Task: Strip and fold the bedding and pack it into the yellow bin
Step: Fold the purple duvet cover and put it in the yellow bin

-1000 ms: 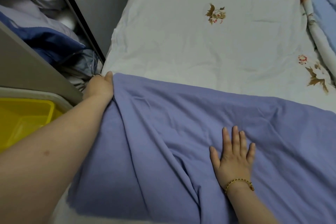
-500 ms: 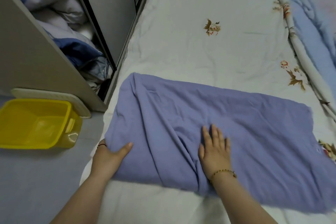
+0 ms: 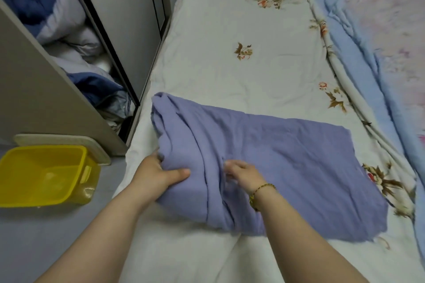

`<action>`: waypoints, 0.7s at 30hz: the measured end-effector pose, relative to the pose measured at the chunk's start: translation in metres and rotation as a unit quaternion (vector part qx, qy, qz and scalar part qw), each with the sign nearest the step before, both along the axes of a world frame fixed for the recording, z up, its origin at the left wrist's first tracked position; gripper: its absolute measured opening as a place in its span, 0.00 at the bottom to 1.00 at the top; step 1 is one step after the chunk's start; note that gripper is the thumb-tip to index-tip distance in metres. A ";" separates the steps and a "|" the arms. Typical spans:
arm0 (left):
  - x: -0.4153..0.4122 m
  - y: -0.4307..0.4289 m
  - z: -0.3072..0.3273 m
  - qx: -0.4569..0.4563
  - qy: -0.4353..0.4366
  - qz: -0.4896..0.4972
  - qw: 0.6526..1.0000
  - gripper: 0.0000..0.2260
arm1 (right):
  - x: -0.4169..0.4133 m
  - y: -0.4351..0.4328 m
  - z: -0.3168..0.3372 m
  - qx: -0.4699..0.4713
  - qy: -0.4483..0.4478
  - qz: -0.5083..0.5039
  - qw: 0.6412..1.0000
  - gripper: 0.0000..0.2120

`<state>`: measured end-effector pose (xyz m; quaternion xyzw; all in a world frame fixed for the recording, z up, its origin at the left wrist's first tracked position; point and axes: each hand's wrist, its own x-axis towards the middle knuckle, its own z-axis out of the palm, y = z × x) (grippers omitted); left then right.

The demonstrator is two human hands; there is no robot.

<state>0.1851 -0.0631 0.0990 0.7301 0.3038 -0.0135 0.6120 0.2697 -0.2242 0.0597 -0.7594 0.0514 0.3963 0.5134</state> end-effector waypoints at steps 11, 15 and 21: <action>0.048 -0.169 0.011 0.233 0.020 -0.458 0.858 0.18 | 0.051 -0.105 0.073 -0.013 -0.139 -0.039 0.989 0.07; 0.050 -0.188 0.005 0.022 -0.065 -0.339 0.938 0.12 | 0.066 -0.162 0.052 -0.066 -0.108 -0.088 0.988 0.13; 0.082 -0.170 -0.041 0.186 -0.018 -0.149 0.971 0.21 | 0.105 -0.226 0.032 -0.057 -0.085 -0.131 0.986 0.04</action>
